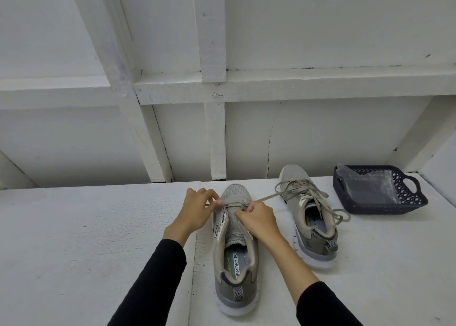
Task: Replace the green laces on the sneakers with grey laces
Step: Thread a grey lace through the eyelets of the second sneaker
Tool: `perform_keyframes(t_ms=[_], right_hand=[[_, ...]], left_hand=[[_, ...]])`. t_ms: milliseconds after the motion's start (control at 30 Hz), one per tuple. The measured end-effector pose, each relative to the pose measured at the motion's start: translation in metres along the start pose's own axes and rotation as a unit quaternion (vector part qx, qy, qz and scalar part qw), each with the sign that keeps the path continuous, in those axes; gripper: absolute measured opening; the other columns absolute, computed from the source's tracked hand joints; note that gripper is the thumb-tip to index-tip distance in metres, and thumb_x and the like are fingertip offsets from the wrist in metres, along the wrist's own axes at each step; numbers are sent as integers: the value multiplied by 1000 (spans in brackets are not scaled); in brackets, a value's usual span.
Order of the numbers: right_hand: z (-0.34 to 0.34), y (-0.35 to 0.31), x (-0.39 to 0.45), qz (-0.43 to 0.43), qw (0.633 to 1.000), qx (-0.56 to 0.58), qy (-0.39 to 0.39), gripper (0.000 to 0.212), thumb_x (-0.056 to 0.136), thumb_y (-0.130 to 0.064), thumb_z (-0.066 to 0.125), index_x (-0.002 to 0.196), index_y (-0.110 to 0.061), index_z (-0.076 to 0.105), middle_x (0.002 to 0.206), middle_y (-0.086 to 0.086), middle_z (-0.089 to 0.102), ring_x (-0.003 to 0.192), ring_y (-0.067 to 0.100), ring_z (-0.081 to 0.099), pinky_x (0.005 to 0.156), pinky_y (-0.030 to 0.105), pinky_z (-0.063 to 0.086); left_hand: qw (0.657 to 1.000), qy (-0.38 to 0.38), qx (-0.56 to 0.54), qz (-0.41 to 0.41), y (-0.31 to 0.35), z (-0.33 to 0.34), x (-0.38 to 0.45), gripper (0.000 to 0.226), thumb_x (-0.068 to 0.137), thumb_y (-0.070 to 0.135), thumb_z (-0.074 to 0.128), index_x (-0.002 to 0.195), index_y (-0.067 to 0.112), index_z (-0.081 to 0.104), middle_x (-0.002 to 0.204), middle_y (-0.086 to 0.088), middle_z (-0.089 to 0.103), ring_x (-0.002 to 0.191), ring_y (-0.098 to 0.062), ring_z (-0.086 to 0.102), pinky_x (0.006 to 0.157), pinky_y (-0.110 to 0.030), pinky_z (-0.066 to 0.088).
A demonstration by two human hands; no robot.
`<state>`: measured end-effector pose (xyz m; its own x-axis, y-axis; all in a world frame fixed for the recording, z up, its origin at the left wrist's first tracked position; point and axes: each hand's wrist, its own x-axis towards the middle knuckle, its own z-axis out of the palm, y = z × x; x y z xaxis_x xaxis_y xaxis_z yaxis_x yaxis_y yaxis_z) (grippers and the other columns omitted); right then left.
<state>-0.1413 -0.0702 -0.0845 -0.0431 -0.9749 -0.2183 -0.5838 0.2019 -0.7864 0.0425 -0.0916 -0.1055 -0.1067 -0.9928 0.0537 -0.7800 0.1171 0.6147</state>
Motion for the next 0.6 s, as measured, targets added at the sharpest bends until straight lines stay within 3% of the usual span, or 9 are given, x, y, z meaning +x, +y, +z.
perform_keyframes(t_ms=[100, 200, 233, 333, 367, 400, 433, 500, 600], right_hand=[[5, 3, -2, 2, 999, 6, 33, 33, 77, -30, 66, 58, -17, 42, 64, 2, 53, 65, 20, 50, 58, 30, 39], [6, 7, -1, 5, 999, 24, 44, 33, 76, -30, 66, 60, -16, 41, 65, 2, 51, 63, 19, 47, 56, 29, 37], [7, 8, -1, 8, 998, 30, 45, 33, 76, -30, 67, 60, -16, 41, 65, 2, 51, 62, 18, 46, 55, 29, 36], [9, 9, -1, 13, 998, 33, 50, 31, 76, -30, 67, 62, -15, 43, 65, 1, 51, 61, 17, 45, 54, 28, 35], [10, 9, 0, 14, 998, 32, 51, 30, 76, -30, 66, 62, -15, 44, 65, 1, 51, 62, 17, 46, 54, 28, 35], [10, 9, 0, 13, 998, 31, 53, 30, 76, -29, 66, 62, -15, 44, 65, 1, 52, 62, 18, 47, 55, 29, 36], [10, 9, 0, 11, 998, 31, 54, 30, 76, -29, 66, 61, -15, 44, 65, 1, 52, 62, 18, 47, 56, 29, 36], [11, 10, 1, 7, 998, 32, 56, 30, 76, -28, 66, 61, -15, 44, 64, 1, 51, 61, 17, 46, 56, 29, 36], [12, 11, 0, 2, 998, 36, 58, 29, 76, -26, 66, 61, -15, 44, 63, 1, 50, 60, 16, 45, 54, 29, 35]], left_hand=[[998, -17, 61, -9, -1, -1, 0, 14, 95, 41, 58, 86, 30, 58, 93, 10, 57, 97, -17, 33, 83, -30, 31], [986, -5, -150, -75, 8, -5, 0, 20, 100, 29, 51, 81, 24, 54, 90, 8, 63, 102, -24, 54, 88, -38, 40], [949, 12, -293, -113, 12, -9, 1, 21, 102, 25, 46, 83, 18, 52, 89, 4, 66, 100, -22, 60, 89, -39, 42], [730, 123, -641, -203, 17, -24, 2, 27, 107, 19, 35, 82, 11, 43, 68, -1, 54, 64, -13, 58, 76, -36, 55], [711, 158, -652, -210, 16, -28, 1, 27, 107, 20, 34, 82, 13, 41, 67, -1, 45, 53, -9, 47, 63, -27, 54], [760, 177, -591, -204, 14, -32, 0, 24, 107, 22, 34, 85, 14, 41, 69, 0, 41, 51, -7, 40, 54, -22, 47], [844, 176, -473, -182, 12, -35, -1, 19, 106, 24, 36, 92, 15, 43, 73, -1, 43, 55, -8, 39, 52, -21, 40], [970, 111, -201, -79, 6, -31, -4, 14, 103, 29, 43, 104, 18, 51, 79, 0, 52, 68, -11, 44, 59, -24, 37], [1000, -24, 5, 4, -4, -20, -3, 16, 95, 38, 58, 100, 27, 68, 92, 5, 53, 93, -14, 36, 77, -25, 32]])
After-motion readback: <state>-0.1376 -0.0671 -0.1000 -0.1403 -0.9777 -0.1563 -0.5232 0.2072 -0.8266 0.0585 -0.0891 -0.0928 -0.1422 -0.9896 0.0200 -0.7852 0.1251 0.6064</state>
